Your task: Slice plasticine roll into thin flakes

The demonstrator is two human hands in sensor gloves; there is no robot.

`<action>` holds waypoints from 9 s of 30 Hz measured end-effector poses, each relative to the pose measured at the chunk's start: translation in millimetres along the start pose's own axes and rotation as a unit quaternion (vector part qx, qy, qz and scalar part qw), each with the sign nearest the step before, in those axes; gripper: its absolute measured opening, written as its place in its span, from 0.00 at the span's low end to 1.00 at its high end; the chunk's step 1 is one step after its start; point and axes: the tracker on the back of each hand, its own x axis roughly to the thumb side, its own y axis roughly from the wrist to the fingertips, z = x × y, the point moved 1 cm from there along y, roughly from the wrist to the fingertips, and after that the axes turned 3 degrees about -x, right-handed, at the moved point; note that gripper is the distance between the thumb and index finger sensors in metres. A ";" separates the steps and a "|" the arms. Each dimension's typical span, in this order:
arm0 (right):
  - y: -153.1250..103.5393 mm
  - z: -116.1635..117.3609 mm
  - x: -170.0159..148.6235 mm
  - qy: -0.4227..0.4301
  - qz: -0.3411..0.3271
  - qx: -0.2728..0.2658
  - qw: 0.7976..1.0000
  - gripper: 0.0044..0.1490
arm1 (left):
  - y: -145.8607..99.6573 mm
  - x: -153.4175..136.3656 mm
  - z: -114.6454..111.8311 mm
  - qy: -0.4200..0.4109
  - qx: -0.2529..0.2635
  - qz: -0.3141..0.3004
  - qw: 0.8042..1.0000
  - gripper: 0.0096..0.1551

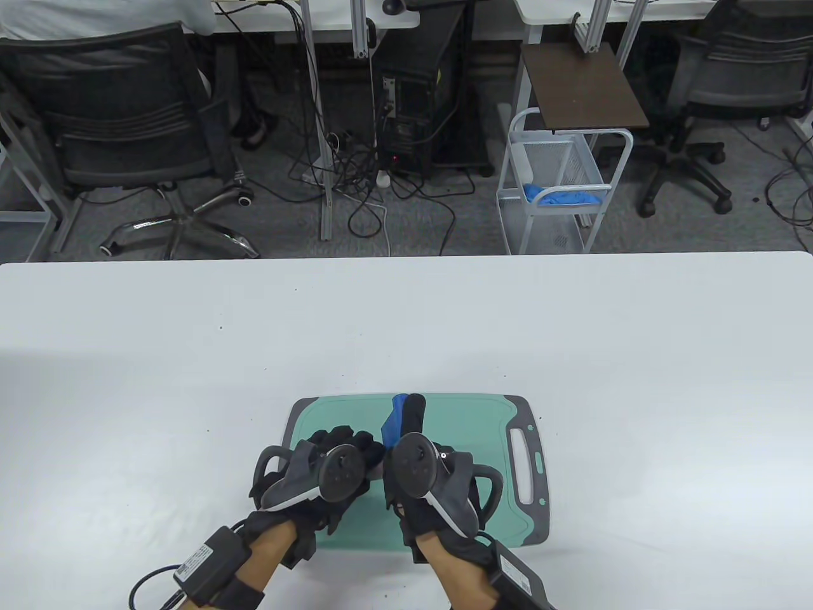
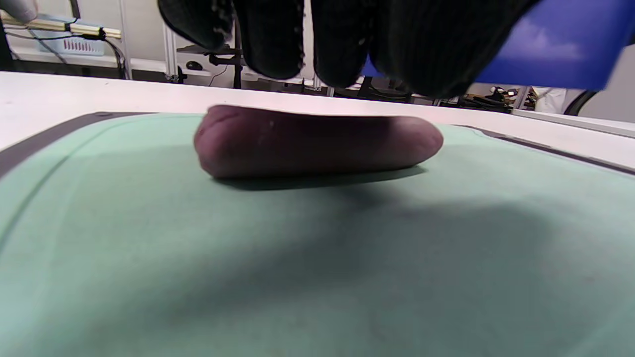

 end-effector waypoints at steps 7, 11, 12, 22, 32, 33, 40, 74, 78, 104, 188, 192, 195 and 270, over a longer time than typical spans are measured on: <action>-5.1 4.3 4.2 -0.025 -0.004 0.000 1.000 0.52 | 5.2 0.1 -7.8 -0.014 -0.005 -0.006 1.000 0.30; -8.1 4.8 7.1 -0.036 -0.004 -0.002 0.999 0.52 | 6.5 -1.7 -9.5 -0.026 -0.003 0.000 1.000 0.29; -8.9 5.2 7.9 -0.039 -0.006 -0.003 0.999 0.52 | 6.5 -2.0 -9.6 -0.025 -0.003 0.001 1.000 0.28; -13.1 10.8 13.1 -0.067 -0.012 -0.008 0.998 0.52 | 5.7 -1.9 -10.9 -0.014 0.004 0.009 1.000 0.27; -15.1 15.4 16.2 -0.083 -0.011 -0.013 0.996 0.52 | 5.8 -2.0 -11.9 -0.013 0.005 0.009 1.000 0.28; -15.0 16.0 16.3 -0.084 -0.012 -0.013 0.996 0.52 | 5.9 -2.1 -11.8 -0.013 0.004 0.009 1.000 0.28; -13.8 19.7 17.6 -0.090 -0.012 -0.014 0.996 0.52 | 5.9 -2.8 -12.5 -0.016 0.001 0.011 1.000 0.28; -10.3 22.2 22.8 -0.107 -0.010 -0.017 0.994 0.52 | 7.3 -5.7 -16.0 -0.026 -0.006 0.013 1.000 0.28; -10.1 22.5 22.8 -0.107 -0.010 -0.017 0.994 0.52 | 7.5 -5.8 -16.3 -0.025 -0.006 0.013 1.000 0.28; 1.5 31.7 21.0 -0.111 -0.005 -0.010 0.994 0.53 | 7.7 -8.4 -17.6 -0.026 -0.010 0.013 1.000 0.29; -17.6 29.7 39.5 -0.128 -0.015 0.001 0.992 0.52 | 6.2 -16.7 -17.2 -0.036 0.004 0.032 0.999 0.29; -17.5 32.5 40.0 -0.131 -0.017 -0.002 0.991 0.53 | 6.2 -16.7 -17.2 -0.036 0.004 0.032 0.999 0.29; -17.6 34.7 40.7 -0.135 -0.020 -0.005 0.991 0.52 | 6.2 -16.7 -17.2 -0.036 0.004 0.032 0.999 0.29; -28.8 12.2 42.9 -0.093 -0.032 0.026 0.995 0.54 | 4.5 -29.0 -11.9 -0.047 0.008 0.054 0.997 0.31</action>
